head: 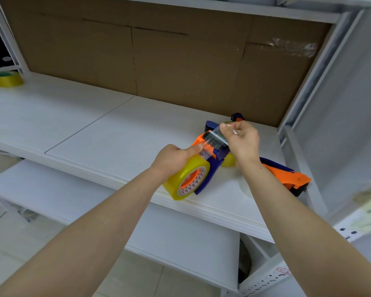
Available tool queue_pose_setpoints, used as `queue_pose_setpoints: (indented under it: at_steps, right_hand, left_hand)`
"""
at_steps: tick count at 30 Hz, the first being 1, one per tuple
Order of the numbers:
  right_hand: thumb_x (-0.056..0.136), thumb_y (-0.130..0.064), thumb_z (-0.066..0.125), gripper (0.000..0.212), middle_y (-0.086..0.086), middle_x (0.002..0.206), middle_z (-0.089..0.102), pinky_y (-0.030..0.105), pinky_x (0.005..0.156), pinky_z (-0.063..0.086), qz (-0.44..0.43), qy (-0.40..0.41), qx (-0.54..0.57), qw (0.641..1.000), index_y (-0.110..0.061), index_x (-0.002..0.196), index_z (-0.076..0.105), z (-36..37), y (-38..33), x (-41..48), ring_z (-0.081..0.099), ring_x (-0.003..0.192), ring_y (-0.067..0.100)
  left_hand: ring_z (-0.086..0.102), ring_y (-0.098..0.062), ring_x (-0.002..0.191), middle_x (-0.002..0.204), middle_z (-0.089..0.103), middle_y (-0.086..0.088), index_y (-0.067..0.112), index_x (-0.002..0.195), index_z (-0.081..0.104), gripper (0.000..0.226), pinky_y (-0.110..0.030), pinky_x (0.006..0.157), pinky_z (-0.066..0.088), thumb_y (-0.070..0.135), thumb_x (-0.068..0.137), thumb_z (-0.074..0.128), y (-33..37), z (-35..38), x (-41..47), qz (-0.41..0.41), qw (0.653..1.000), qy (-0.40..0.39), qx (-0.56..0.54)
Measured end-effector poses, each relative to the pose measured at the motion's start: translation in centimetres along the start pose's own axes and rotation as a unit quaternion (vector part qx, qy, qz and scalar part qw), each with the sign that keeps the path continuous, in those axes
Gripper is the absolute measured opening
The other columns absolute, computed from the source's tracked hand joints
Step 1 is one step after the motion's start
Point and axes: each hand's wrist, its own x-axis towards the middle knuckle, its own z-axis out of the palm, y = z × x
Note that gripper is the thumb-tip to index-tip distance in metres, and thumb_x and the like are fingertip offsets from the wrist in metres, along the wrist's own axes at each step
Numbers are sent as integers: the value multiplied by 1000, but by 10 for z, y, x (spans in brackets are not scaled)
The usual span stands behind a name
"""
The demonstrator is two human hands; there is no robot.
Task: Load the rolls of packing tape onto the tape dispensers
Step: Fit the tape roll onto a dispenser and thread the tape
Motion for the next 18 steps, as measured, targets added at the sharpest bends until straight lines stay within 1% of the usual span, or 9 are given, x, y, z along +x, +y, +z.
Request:
queue_pose_setpoints:
  at_steps: [2,5,7,9,11,15,18]
  right_hand:
    - [88,-29,62,16,-3,79,59,26,60,48,-18,-3,-13,1000,-15,88,54,1,-2,0,59,76,14]
    - [90,-30,59,16,-12,73,54,23,62,45,-62,-10,-66,996,-17,88,51,3,-5,-2,55,73,10]
    - [93,-30,56,16,-10,73,54,23,62,43,-96,-16,-105,990,-16,89,48,2,-7,-2,55,72,11]
    - [93,-28,54,17,-5,75,54,26,65,41,-106,-12,-114,988,-14,89,47,1,-7,0,55,75,15]
    - [94,-27,54,17,-2,79,54,27,67,40,-102,-8,-119,988,-13,89,47,-1,-7,2,54,79,17]
    - [94,-27,53,16,2,86,56,22,62,39,-85,-5,-115,990,-13,90,47,0,-7,4,55,82,17]
    - [94,-27,54,17,4,87,58,26,67,42,-70,-1,-88,994,-13,89,47,0,-7,5,56,84,18]
  left_hand:
    - [64,-16,74,78,66,0,20,84,60,48,-30,70,52,67,81,49,-1,0,1,3,1000,3,-7]
    - [63,-18,80,87,66,-3,21,91,58,44,-32,74,52,62,86,42,-4,-3,0,1,1000,-3,-24]
    - [63,-19,82,91,66,-5,20,97,58,40,-32,75,51,55,90,40,-5,-4,-1,1,999,-25,-39]
    - [62,-17,76,83,66,-3,21,87,59,31,-28,69,50,48,91,43,-6,-5,-3,15,998,-41,-51]
    - [61,-16,72,77,64,-1,22,79,56,25,-26,65,49,42,91,48,-7,-4,-5,24,997,-39,-68]
    - [62,-15,70,77,64,1,24,79,57,22,-25,61,48,42,90,52,-8,-4,-5,22,994,-30,-99]
    - [64,-18,75,81,66,-1,22,83,59,26,-27,65,50,47,88,54,-8,-3,-5,15,994,-30,-100]
